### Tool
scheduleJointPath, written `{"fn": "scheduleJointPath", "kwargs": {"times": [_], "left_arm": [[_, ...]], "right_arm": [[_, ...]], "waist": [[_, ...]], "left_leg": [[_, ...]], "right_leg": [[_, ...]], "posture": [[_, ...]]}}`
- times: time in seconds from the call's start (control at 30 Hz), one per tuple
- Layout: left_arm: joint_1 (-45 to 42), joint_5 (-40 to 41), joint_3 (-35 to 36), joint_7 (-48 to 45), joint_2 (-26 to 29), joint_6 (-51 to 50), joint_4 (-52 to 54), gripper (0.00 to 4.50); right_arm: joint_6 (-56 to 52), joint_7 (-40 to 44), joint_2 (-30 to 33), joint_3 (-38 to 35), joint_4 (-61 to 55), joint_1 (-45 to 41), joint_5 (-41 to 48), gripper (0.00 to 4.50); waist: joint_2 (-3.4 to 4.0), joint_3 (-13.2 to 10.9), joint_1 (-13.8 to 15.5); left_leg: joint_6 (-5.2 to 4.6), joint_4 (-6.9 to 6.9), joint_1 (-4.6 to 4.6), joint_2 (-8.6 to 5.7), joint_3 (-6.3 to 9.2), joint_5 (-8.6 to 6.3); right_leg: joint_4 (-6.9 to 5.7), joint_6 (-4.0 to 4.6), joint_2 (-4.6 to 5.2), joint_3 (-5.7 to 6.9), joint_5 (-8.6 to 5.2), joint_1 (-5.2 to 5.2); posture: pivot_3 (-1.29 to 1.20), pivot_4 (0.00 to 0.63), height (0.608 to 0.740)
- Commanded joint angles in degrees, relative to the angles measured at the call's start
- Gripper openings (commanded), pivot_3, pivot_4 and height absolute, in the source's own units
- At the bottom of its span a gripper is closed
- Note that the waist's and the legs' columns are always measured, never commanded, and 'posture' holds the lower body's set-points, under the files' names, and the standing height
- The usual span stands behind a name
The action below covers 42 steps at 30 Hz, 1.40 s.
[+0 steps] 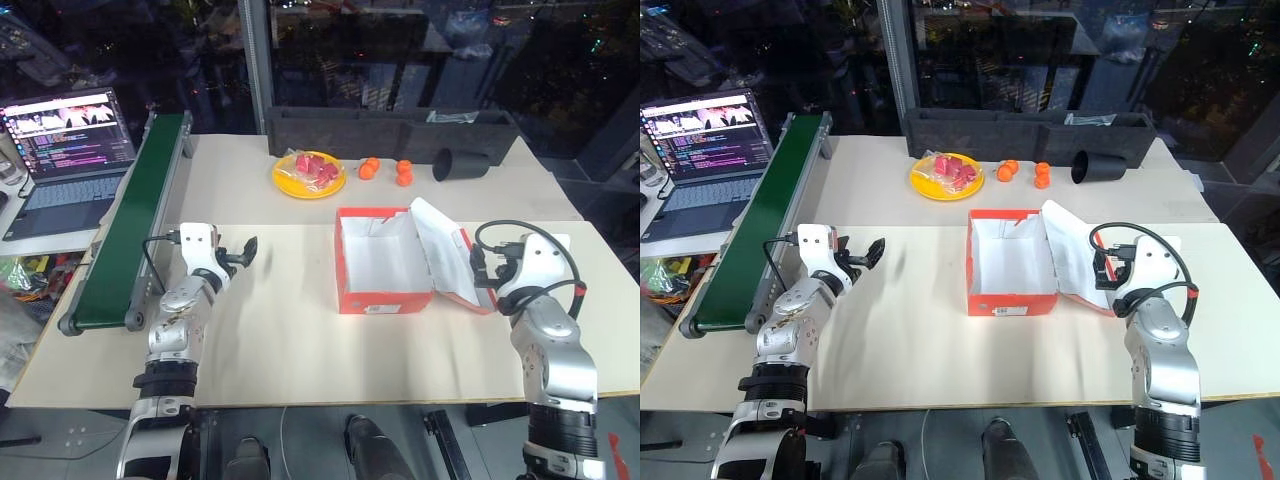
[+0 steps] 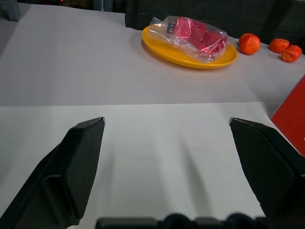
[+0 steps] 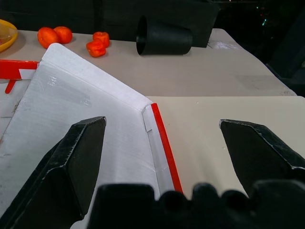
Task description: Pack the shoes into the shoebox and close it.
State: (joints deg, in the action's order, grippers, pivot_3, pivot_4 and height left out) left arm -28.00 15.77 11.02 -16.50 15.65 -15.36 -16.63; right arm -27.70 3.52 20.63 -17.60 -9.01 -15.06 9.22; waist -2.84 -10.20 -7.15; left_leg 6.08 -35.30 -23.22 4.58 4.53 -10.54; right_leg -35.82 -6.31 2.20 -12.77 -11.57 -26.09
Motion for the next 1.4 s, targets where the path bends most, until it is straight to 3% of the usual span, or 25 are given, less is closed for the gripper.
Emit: {"fn": "scheduleJointPath", "kwargs": {"times": [0.03,0.2,0.37,0.6,0.83,1.03,1.17,1.4], "left_arm": [[0.42,-3.29,-2.77,-1.03,1.54,2.31,3.03,4.5],[0.78,-8.64,-5.66,-2.05,4.74,8.62,6.1,4.5],[0.71,-8.08,-4.2,-4.16,8.25,8.43,10.38,4.5],[-1.33,-3.81,2.65,-5.03,13.48,0.88,7.93,4.5],[-6.72,1.23,8.62,-4.42,18.63,-13.42,2.02,4.5],[-7.02,0.91,8.42,-6.57,22.72,-18.28,-4.22,4.5],[-5.58,-2.64,6.73,-5.01,23.1,-15.46,-7.13,4.5],[-3.8,-4.23,6.25,-4.17,21.91,-11.65,-10.41,4.5]], "right_arm": [[2.24,-0.2,1.12,-2.51,-2.56,-2.65,0.88,4.48],[2.22,3.92,1.82,-2.38,-7.13,-9.76,6.41,4.48],[-4.5,10.59,2.87,1.15,-12.53,-14.48,13.8,4.48],[-16.74,21.32,4.73,13.62,-15.62,-18.69,22.33,4.48],[-18.12,29.63,5.2,23.64,-13.22,-20.75,21.67,4.48],[-15.5,32.0,4.81,30.99,-11.48,-19.09,16.87,4.48],[-12.62,31.75,5.39,34.98,-9.91,-17.91,11.16,4.48],[-13.44,30.63,5.09,33.73,-10.72,-14.68,9.6,4.48]], "waist": [[0.0,0.0,-0.01],[0.03,-0.02,-0.23],[0.03,-0.02,-0.26],[0.03,-0.02,-0.53],[0.03,-0.02,-0.2],[0.03,-0.02,-0.33],[0.03,-0.02,-0.05],[0.02,-0.02,0.05]], "left_leg": [[0.0,0.0,0.0,0.0,0.0,0.0],[-0.04,-0.01,0.0,-0.02,0.0,0.08],[-0.08,0.02,0.0,-0.01,0.07,0.1],[-0.08,0.01,-0.02,-0.01,0.1,0.1],[-0.09,-0.01,-0.09,0.0,0.17,0.11],[-0.09,0.06,-0.1,0.03,0.25,0.11],[-0.09,0.06,-0.18,0.04,0.36,0.11],[-0.09,0.06,-0.17,0.08,0.4,0.11]], "right_leg": [[0.0,0.0,0.0,0.0,0.0,0.0],[-0.02,0.05,0.0,-0.01,0.05,-0.01],[-0.06,0.06,0.0,0.06,0.04,0.0],[-0.07,0.07,0.0,0.1,0.03,-0.02],[-0.07,0.06,0.01,0.23,0.03,-0.03],[-0.08,0.15,0.01,0.39,-0.05,-0.05],[-0.08,0.16,0.02,0.52,-0.06,-0.08],[-0.14,0.22,0.01,0.62,-0.08,-0.07]], "posture": [[0.0,0.15,0.707],[0.0,0.15,0.707],[0.0,0.15,0.707],[0.0,0.15,0.707],[0.0,0.15,0.707],[0.0,0.15,0.707],[0.0,0.15,0.707],[0.0,0.15,0.707]]}}
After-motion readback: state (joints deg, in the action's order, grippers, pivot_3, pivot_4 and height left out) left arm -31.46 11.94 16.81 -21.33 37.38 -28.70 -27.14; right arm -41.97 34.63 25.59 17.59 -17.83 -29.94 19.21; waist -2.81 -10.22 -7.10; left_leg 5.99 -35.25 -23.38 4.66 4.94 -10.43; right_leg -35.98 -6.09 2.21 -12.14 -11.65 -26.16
